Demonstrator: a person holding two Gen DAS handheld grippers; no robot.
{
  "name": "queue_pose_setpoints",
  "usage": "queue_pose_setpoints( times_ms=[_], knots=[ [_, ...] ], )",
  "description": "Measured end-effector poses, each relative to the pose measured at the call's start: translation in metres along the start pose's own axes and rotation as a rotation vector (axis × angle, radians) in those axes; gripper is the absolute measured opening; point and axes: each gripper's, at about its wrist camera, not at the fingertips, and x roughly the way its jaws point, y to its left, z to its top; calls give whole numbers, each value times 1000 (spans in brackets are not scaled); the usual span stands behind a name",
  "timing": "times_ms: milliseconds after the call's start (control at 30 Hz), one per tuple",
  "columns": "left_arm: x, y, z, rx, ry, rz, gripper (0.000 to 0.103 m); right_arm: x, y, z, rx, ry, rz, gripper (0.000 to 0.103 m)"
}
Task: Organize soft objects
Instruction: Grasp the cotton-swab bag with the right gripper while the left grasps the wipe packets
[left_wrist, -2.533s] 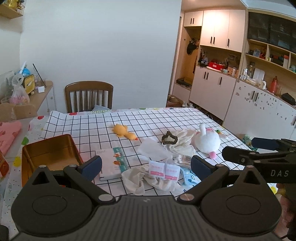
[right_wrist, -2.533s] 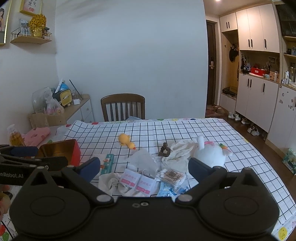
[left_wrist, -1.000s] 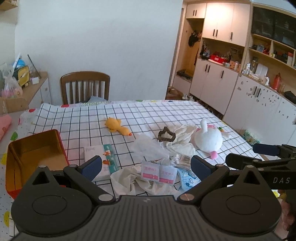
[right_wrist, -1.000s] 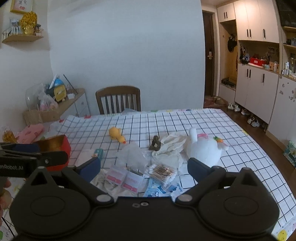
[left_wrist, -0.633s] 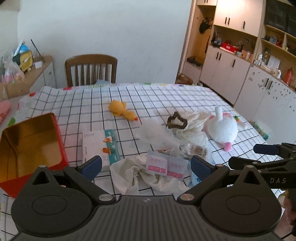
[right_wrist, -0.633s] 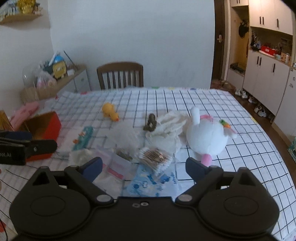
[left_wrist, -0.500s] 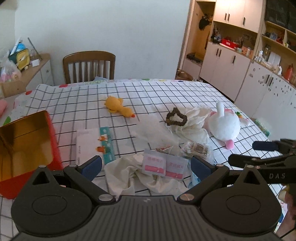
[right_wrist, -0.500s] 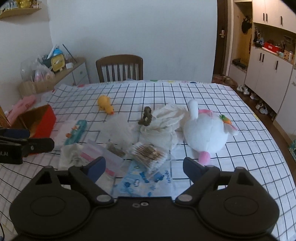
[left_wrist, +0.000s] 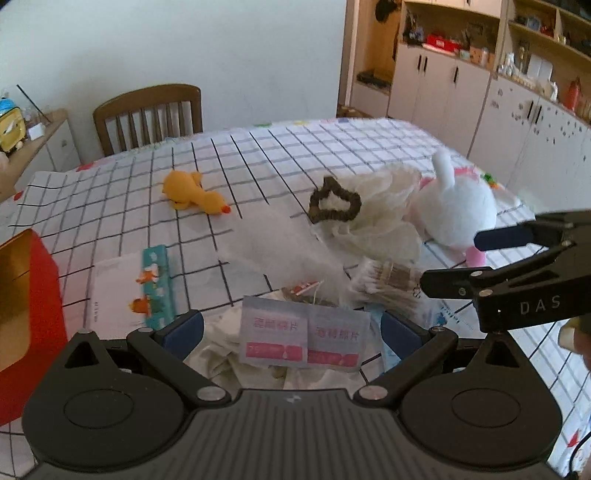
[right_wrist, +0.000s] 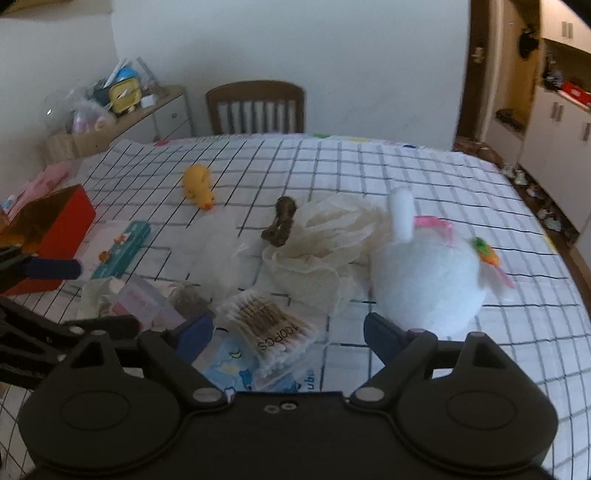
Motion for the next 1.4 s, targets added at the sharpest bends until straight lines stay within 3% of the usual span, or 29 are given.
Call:
queue_pose_setpoints(
  times_ms=[167, 367, 733, 1033, 1200, 1333, 1400],
  knots=[
    [20, -4, 1, 24, 34, 10, 103, 18, -1, 4, -50, 48, 35, 79],
    [41, -9, -4, 91, 83, 15, 103, 37, -6, 10, -85, 88, 98, 79],
    [55, -20, -10, 130, 110, 28, 101, 61, -8, 10, -126, 135, 130, 80],
    [52, -13, -7, 83, 112, 40, 84, 63, -7, 9, -133, 136, 137, 70],
    [48, -8, -6, 55, 105, 40, 76, 60, -9, 8, -136, 129, 135, 60],
    [40, -4, -4, 13, 91, 38, 76, 55, -8, 8, -133, 118, 137, 50],
    [37, -4, -4, 3, 90, 37, 68, 52, -7, 7, -137, 112, 146, 44]
  ],
)
